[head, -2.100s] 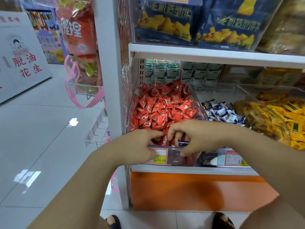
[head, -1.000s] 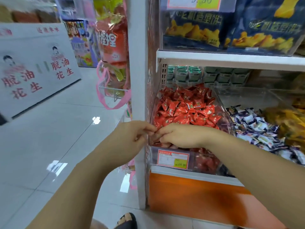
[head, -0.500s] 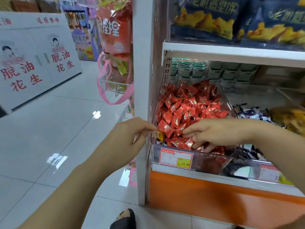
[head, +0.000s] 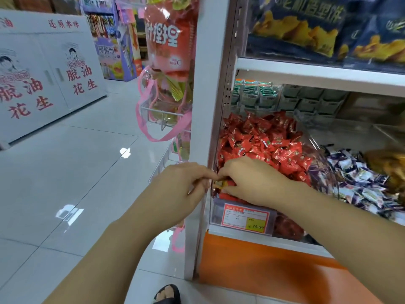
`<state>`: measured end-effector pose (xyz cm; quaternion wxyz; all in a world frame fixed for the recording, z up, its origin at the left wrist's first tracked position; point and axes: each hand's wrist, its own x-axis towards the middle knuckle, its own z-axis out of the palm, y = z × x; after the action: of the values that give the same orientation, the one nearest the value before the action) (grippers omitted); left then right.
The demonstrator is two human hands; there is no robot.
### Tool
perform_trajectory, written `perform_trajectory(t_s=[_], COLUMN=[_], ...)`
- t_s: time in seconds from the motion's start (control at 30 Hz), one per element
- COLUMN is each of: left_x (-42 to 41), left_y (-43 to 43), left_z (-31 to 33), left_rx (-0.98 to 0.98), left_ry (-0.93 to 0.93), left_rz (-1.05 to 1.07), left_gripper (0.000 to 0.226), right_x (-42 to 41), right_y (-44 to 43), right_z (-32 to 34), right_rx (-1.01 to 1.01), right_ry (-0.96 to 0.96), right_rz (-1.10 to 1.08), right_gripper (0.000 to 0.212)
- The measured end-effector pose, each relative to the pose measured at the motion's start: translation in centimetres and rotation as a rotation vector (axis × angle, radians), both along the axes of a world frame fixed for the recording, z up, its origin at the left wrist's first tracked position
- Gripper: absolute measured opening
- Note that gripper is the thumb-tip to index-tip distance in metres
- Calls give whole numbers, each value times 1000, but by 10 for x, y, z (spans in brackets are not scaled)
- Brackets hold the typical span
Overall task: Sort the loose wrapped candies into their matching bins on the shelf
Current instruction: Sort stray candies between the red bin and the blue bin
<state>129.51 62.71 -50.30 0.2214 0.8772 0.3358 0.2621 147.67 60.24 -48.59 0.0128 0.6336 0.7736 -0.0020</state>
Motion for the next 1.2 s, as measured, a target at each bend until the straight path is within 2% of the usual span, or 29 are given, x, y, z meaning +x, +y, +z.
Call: perform_trajectory(t_s=[0.07,0.17,0.47,0.73,0.93,1.2], left_x=[0,0,0,26,81,156], left_y=[0,1,-3,-11,-19,-48], left_z=[0,-1,7,28,36,35], left_rx=[4,11,27,93,149,137], left_ry=[-2,7,50,-120,-167,-149], left_rz=[-2,3,6,-38,-60,-120], left_gripper=[29,29,29,24,23,24], right_x=[1,3,5,26,75,188], right_y=[1,1,-2,-49,-99,-159], right_z=[-2,-4,-1,33,40,24], right_rx=[45,95,109,190,452,866], right_ry=[-121,-216,-213,219,546,588], right_rz=[12,30,-16,-87,-259,-681], right_gripper=[24,35,35,30,15,17])
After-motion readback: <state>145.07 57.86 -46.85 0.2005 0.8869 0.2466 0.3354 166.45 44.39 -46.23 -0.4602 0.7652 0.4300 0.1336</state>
